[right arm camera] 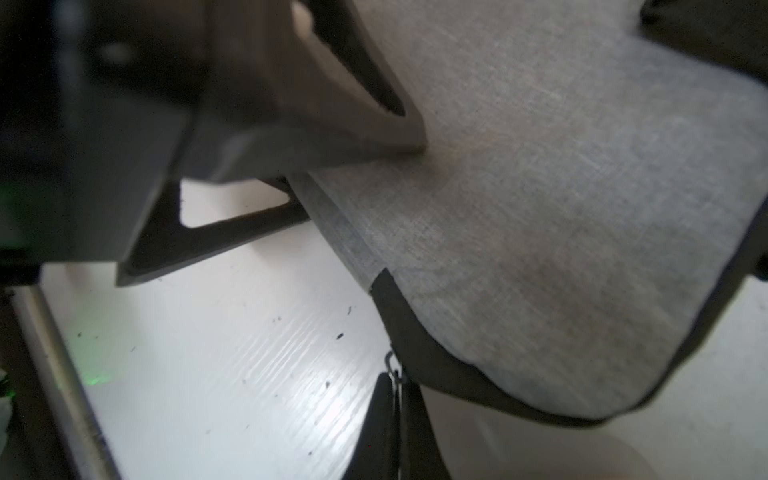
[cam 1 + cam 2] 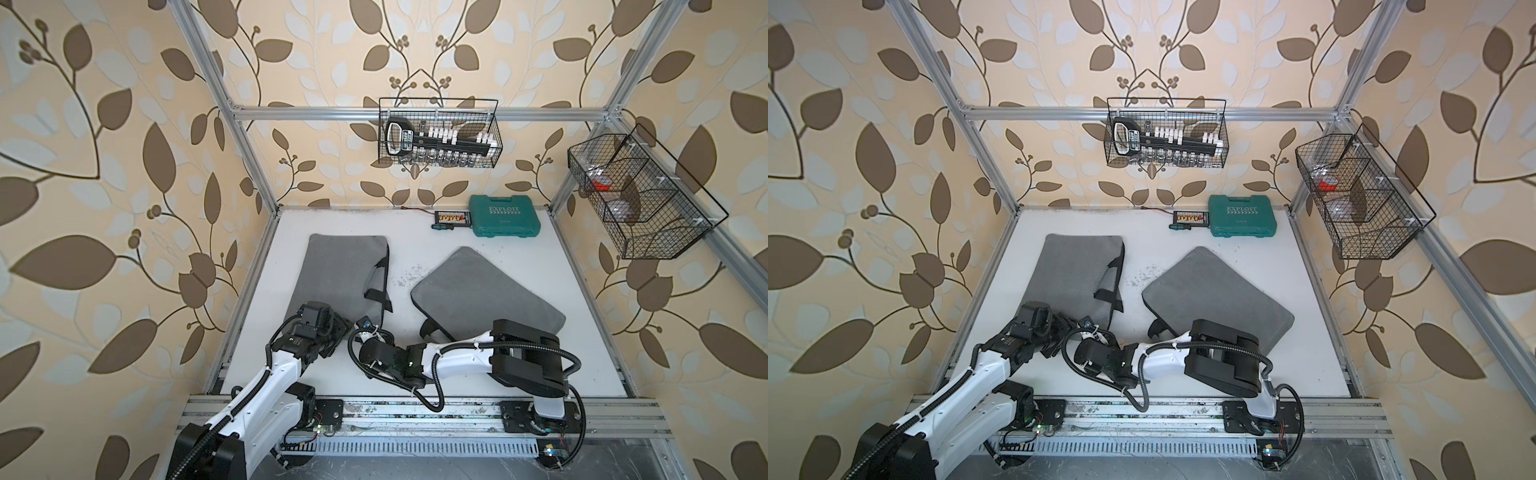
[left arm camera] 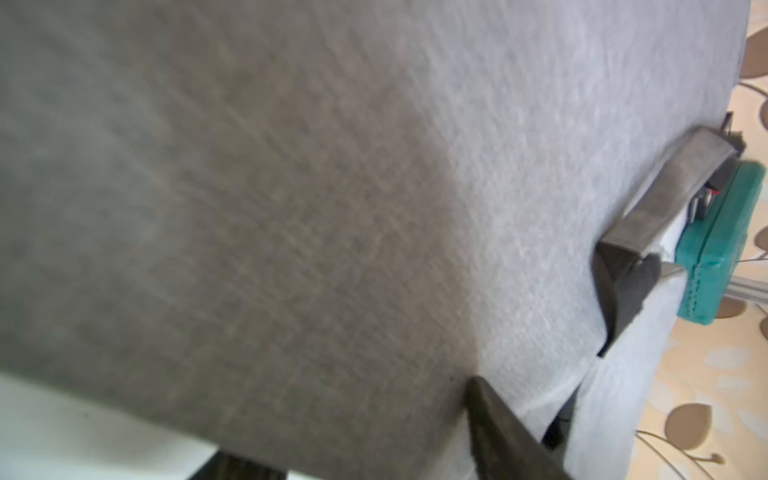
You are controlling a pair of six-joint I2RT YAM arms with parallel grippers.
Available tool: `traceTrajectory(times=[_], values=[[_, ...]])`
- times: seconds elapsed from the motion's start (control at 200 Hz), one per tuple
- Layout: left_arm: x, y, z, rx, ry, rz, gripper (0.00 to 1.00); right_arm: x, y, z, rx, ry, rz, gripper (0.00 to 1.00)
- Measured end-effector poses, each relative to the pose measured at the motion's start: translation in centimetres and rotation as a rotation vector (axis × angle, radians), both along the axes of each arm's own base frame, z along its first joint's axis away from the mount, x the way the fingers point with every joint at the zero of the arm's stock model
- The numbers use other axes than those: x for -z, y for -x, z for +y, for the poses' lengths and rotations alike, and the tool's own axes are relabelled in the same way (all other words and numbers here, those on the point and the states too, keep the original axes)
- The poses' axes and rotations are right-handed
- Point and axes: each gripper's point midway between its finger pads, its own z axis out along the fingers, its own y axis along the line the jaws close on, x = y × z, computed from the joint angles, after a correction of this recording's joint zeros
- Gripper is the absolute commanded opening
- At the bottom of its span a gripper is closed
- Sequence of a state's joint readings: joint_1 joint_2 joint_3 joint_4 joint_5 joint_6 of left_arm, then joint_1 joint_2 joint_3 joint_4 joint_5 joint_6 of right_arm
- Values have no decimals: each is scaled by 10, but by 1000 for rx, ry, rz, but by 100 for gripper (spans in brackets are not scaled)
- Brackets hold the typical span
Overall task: Put the mouse into the laptop bag
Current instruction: Zip the zipper on the zippered laptop bag.
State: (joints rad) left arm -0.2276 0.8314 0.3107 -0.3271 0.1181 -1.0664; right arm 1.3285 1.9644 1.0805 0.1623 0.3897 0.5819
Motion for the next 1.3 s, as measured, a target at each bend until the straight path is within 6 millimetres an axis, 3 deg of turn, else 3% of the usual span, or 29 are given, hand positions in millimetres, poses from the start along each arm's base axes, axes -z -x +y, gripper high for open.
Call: traceTrajectory(times=[0.08, 0.425, 0.835, 1.11, 1.225, 1.3], values=[[0, 2, 3, -19, -4, 1, 27, 0, 4, -1, -7, 0, -5, 0], [1, -1, 11, -42, -9, 0, 0, 2, 1, -10, 6, -12, -16, 0], [0, -12, 29, -49, 21, 34, 0, 0, -19, -37, 41, -53, 7, 0], [-2, -24, 42, -44, -7, 108, 0, -8, -14, -17, -14, -51, -25, 0], [-5, -38, 55, -64, -15, 138, 13, -5, -19, -1, -30, -53, -33, 0], [-9, -46, 64, -80, -20, 140, 39, 0, -25, 14, -45, -55, -31, 0]])
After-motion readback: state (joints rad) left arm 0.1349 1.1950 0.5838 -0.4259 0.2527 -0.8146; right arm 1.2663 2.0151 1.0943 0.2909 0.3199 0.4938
